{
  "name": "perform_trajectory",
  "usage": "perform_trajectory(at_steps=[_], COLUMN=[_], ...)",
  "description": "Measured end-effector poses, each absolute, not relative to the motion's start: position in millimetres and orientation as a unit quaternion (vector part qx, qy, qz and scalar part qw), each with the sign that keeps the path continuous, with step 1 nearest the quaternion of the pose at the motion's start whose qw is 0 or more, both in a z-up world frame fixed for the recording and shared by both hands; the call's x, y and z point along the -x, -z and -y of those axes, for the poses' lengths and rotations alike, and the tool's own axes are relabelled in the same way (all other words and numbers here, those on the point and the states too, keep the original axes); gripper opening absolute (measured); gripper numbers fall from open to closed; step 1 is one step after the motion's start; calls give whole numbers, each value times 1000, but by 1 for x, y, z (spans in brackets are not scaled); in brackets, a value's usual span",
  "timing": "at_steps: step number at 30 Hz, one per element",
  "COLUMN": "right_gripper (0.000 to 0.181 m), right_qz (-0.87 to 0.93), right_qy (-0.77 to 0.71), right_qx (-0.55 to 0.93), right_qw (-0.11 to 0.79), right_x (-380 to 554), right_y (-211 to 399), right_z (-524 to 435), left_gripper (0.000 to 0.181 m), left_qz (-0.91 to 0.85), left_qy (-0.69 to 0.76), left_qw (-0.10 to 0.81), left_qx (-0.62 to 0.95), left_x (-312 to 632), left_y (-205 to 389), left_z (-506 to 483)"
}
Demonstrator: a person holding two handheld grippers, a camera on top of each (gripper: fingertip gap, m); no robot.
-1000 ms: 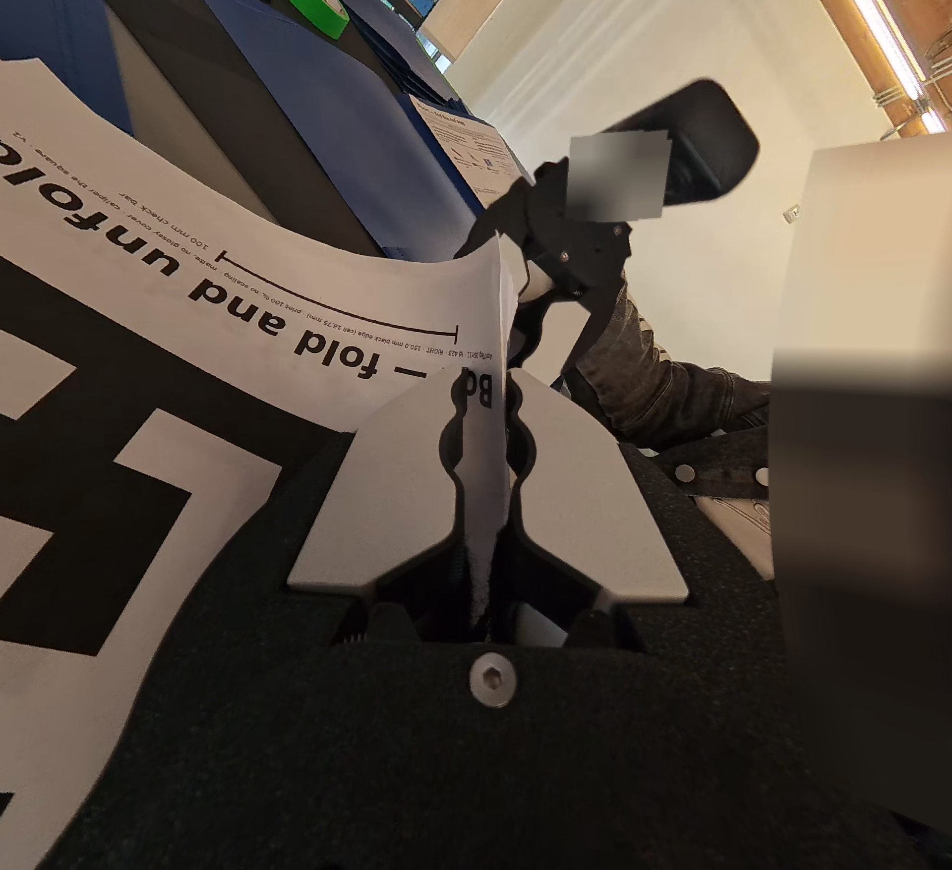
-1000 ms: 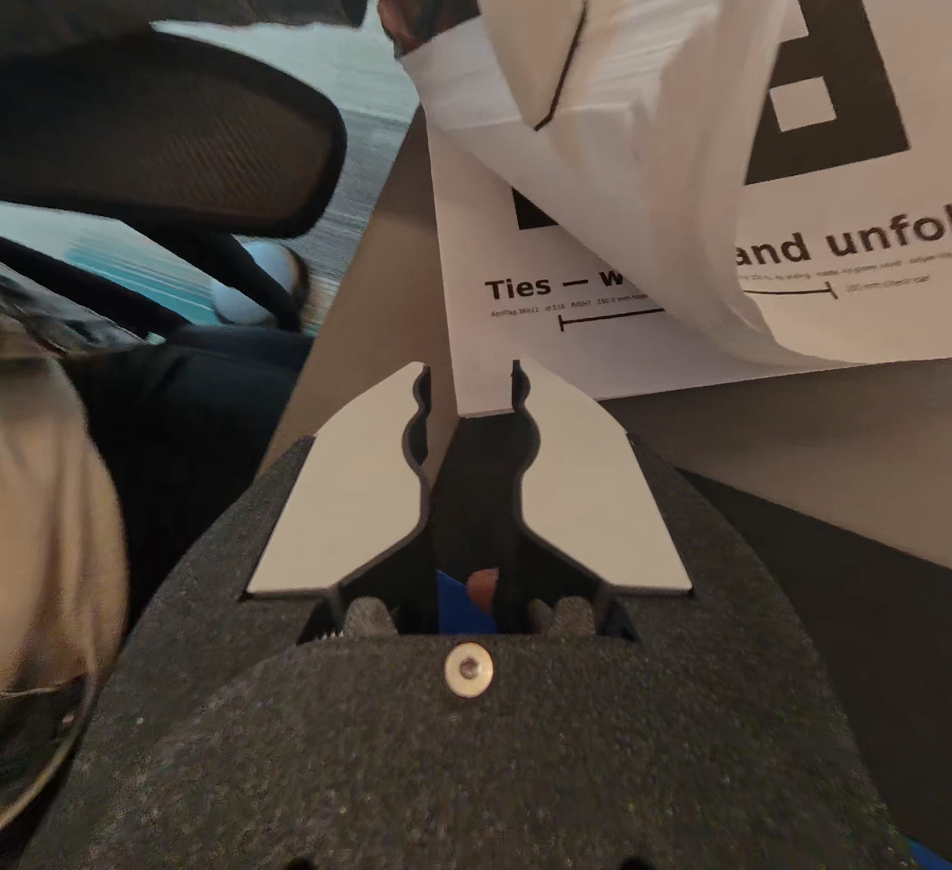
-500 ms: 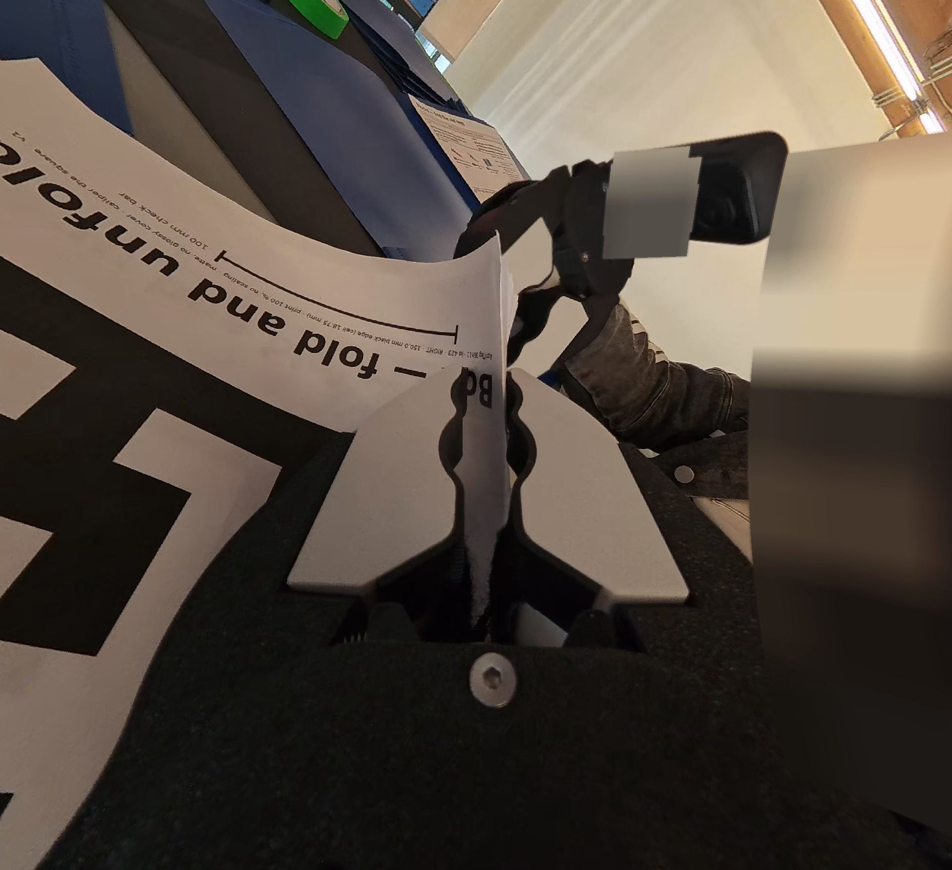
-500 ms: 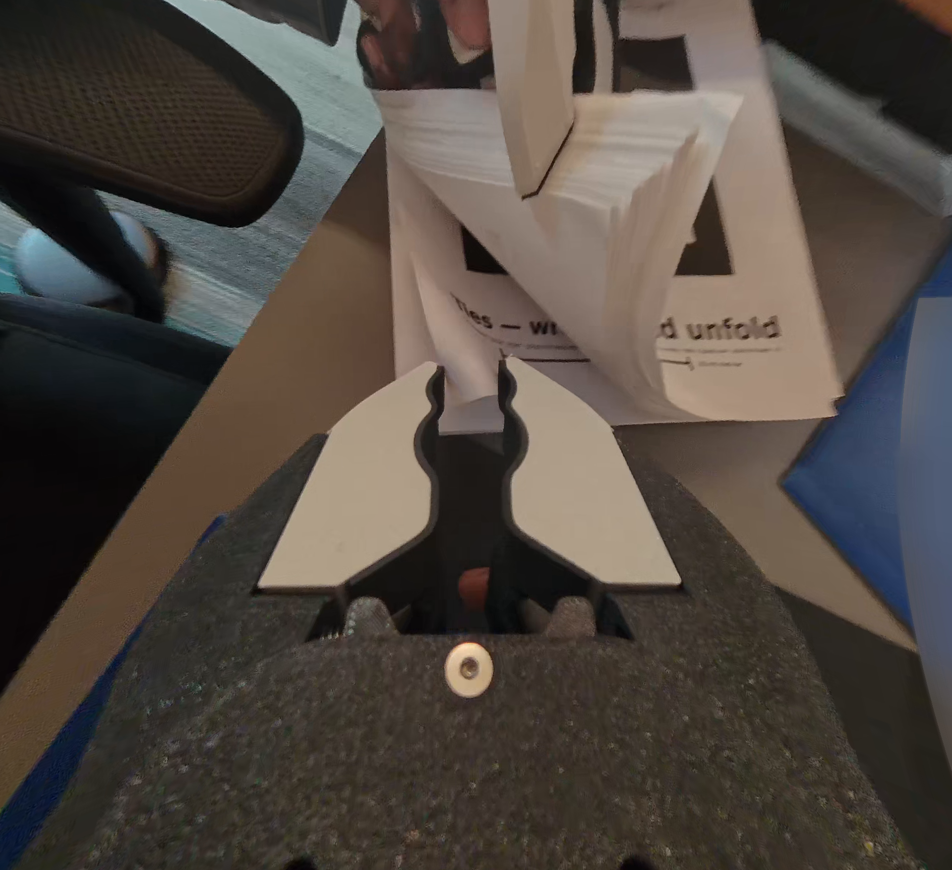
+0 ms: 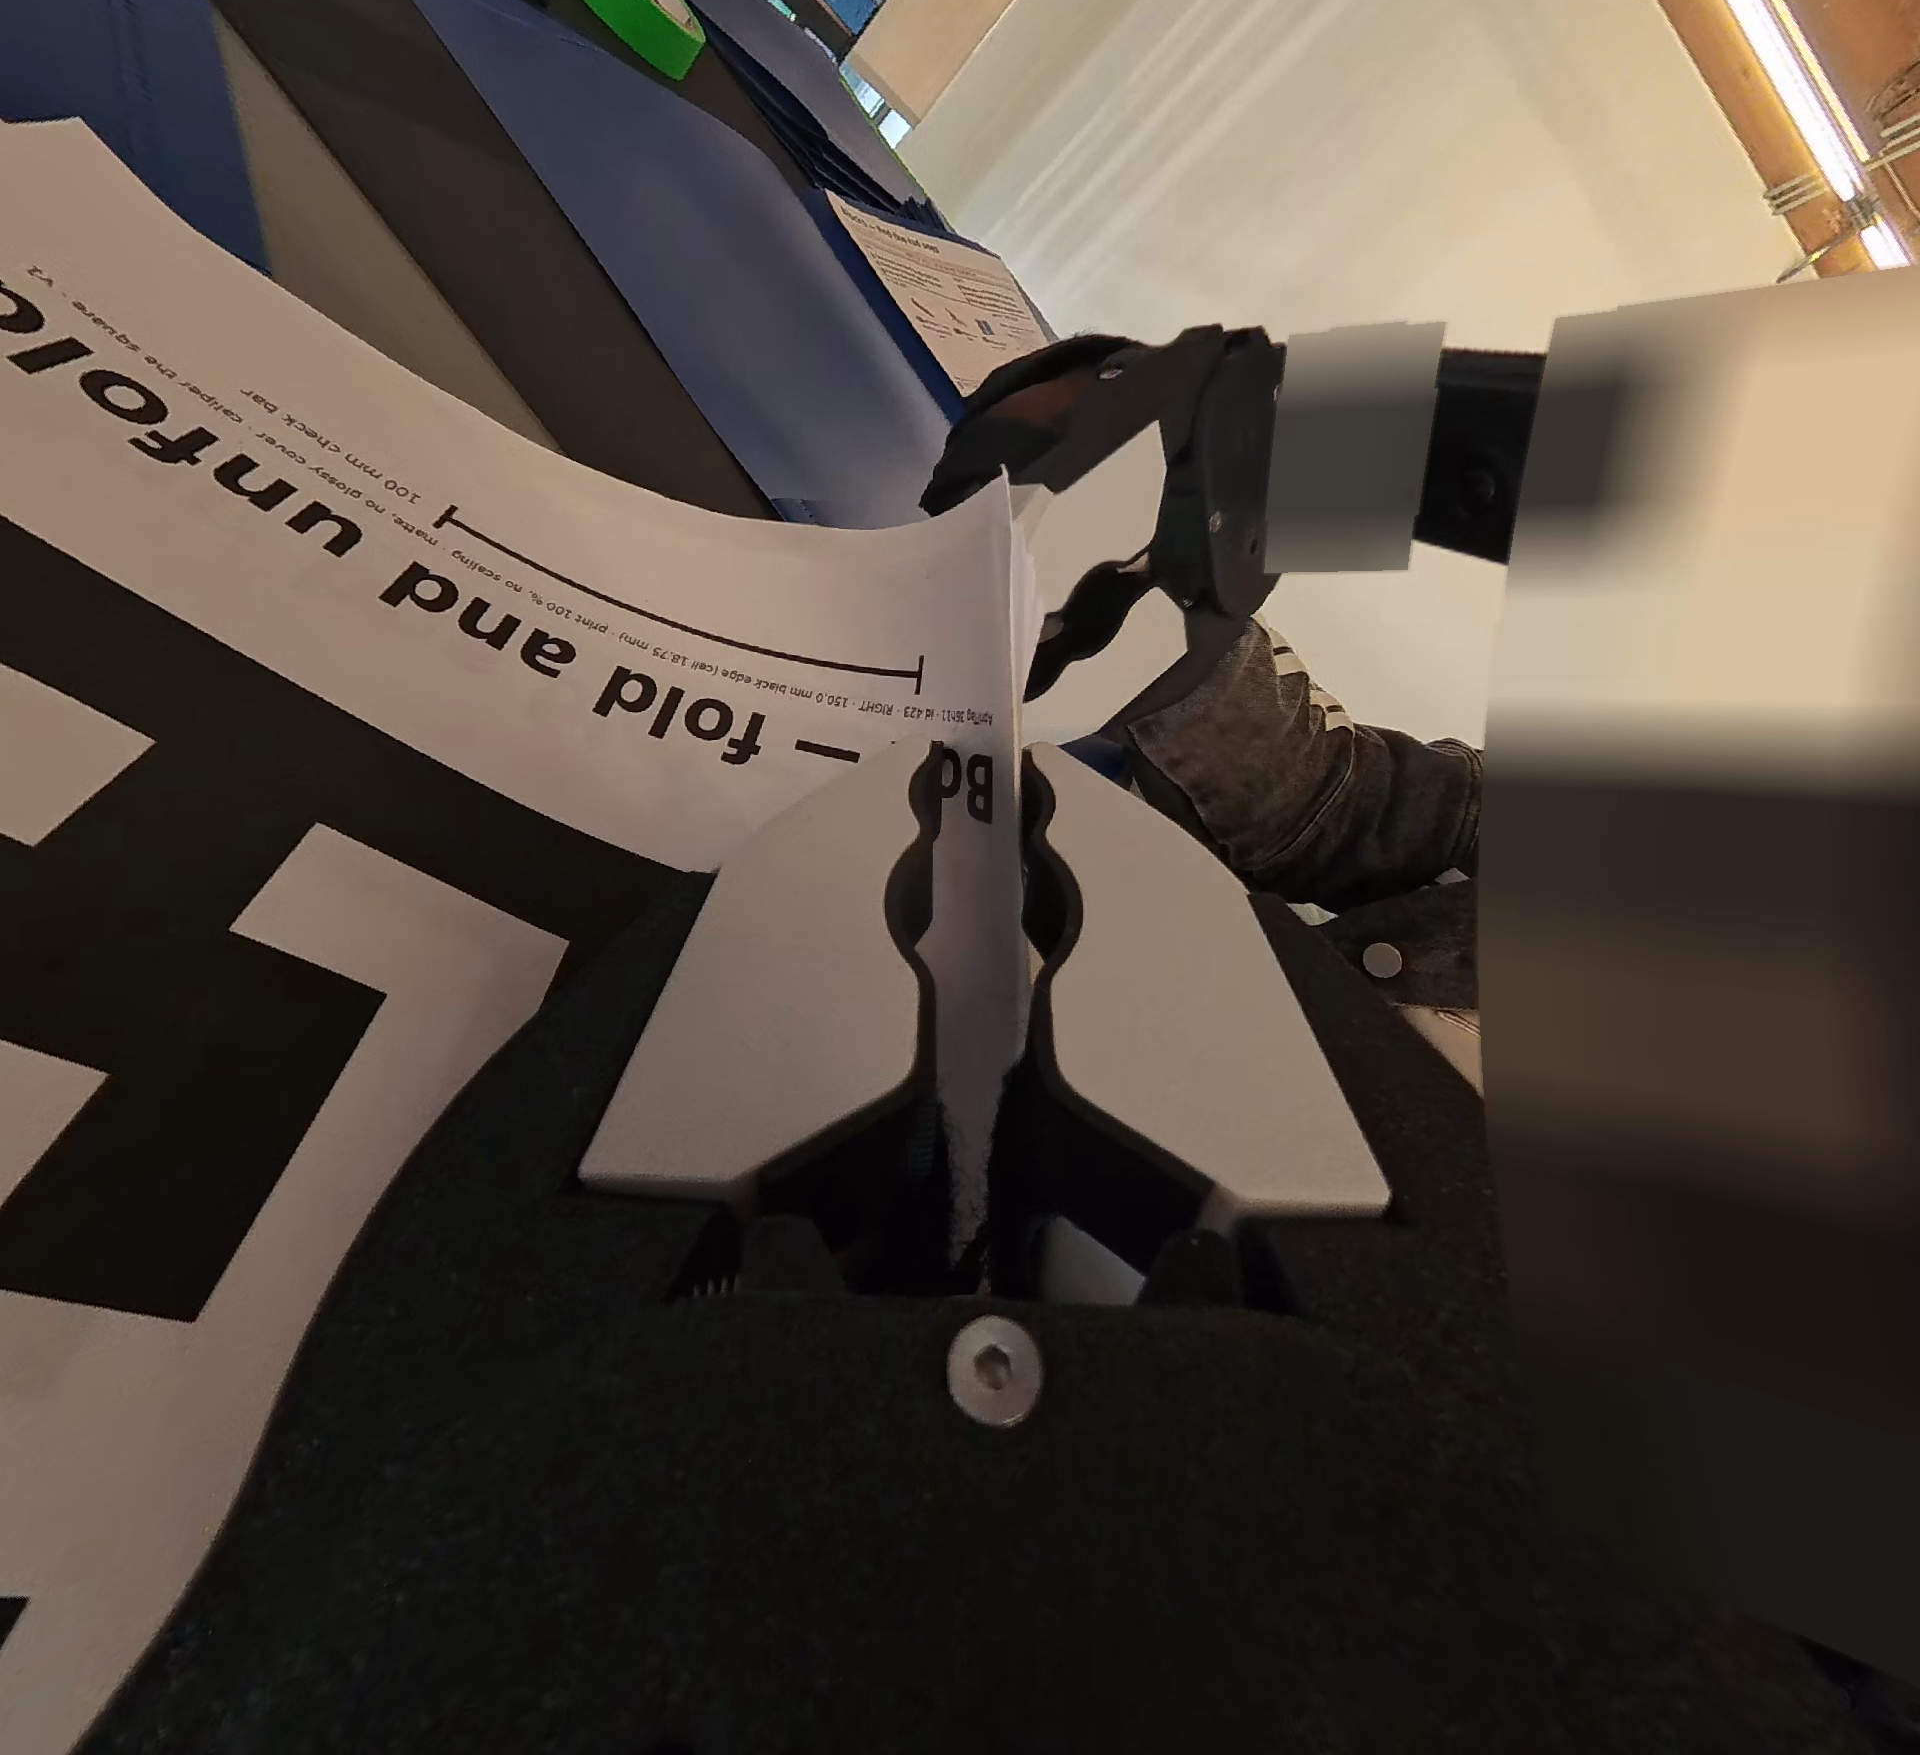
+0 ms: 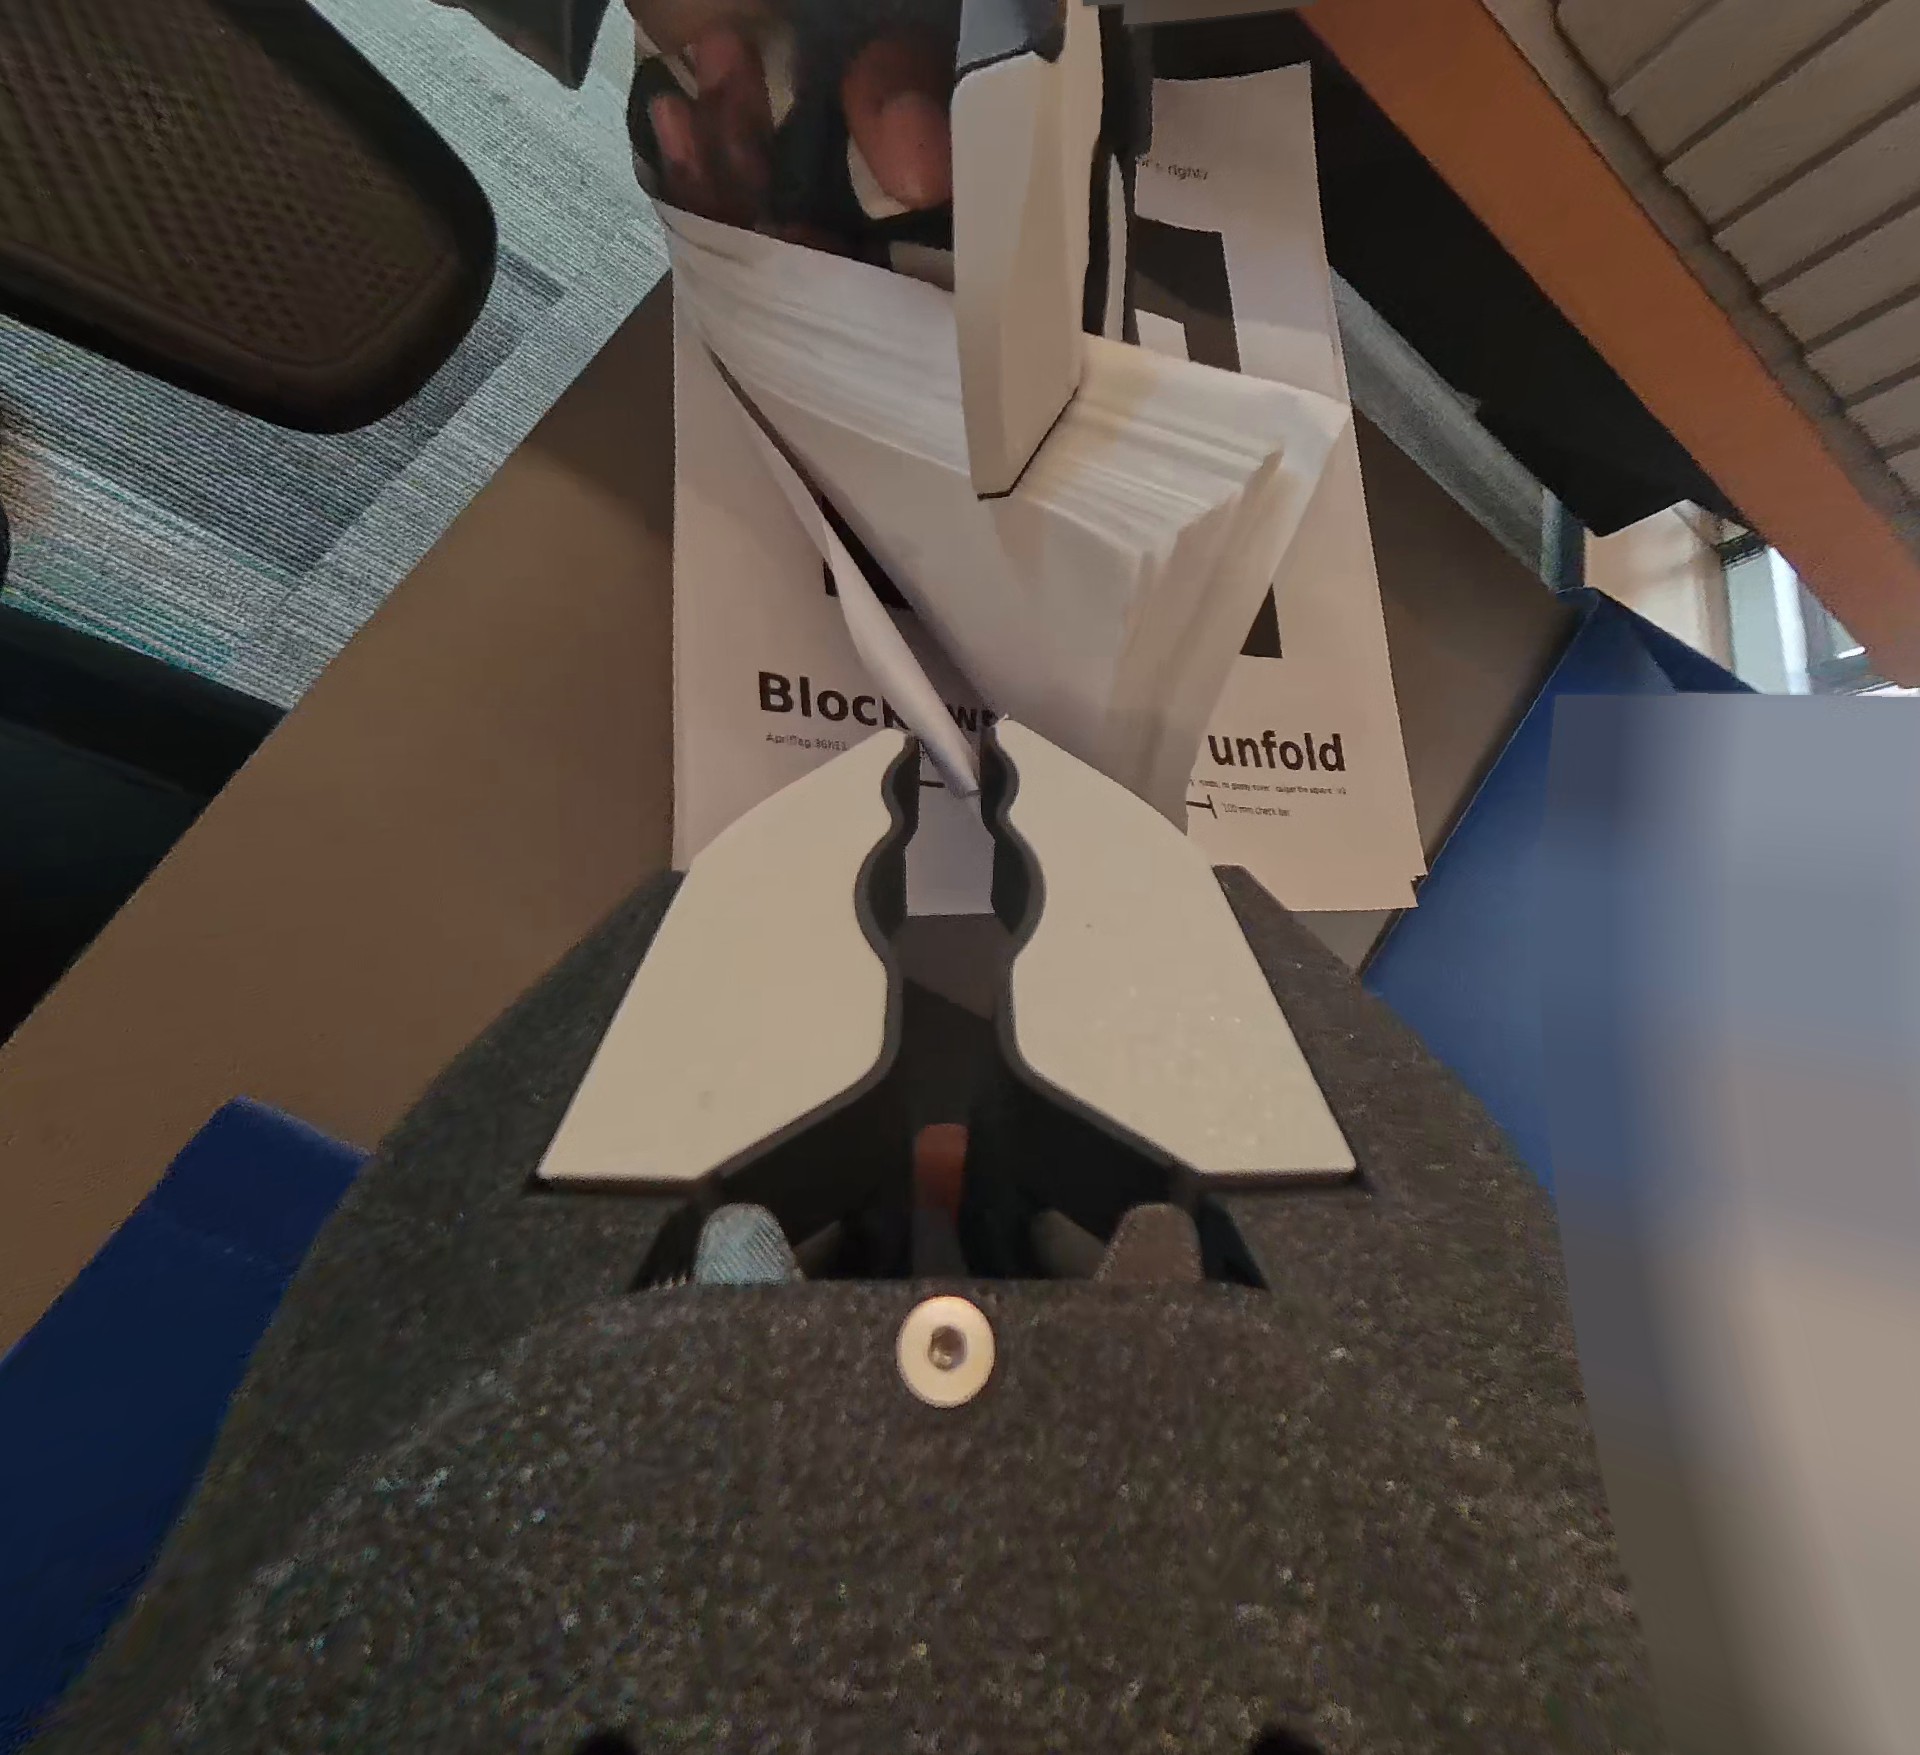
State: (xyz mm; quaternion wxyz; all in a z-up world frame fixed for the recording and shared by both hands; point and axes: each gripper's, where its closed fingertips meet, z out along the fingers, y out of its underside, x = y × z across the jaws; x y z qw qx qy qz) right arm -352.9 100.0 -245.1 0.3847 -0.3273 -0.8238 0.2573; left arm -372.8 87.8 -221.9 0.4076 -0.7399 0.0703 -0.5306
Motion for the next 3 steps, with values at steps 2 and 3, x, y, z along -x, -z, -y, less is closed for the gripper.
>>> perform_trajectory(at_steps=[2, 3], right_gripper=[10, 10], right_qz=[820, 819], right_qy=[-261, -262], right_qx=[320, 316], right_qw=[397, 402], right_x=[351, 351], right_y=[244, 244], right_z=[-99, -98], left_gripper=[15, 18], left_qz=[-75, -83], left_qy=[532, 533], left_qw=[406, 404], left_qx=[739, 738], left_x=[372, 370], left_y=[222, 221], left_z=[-87, -85])
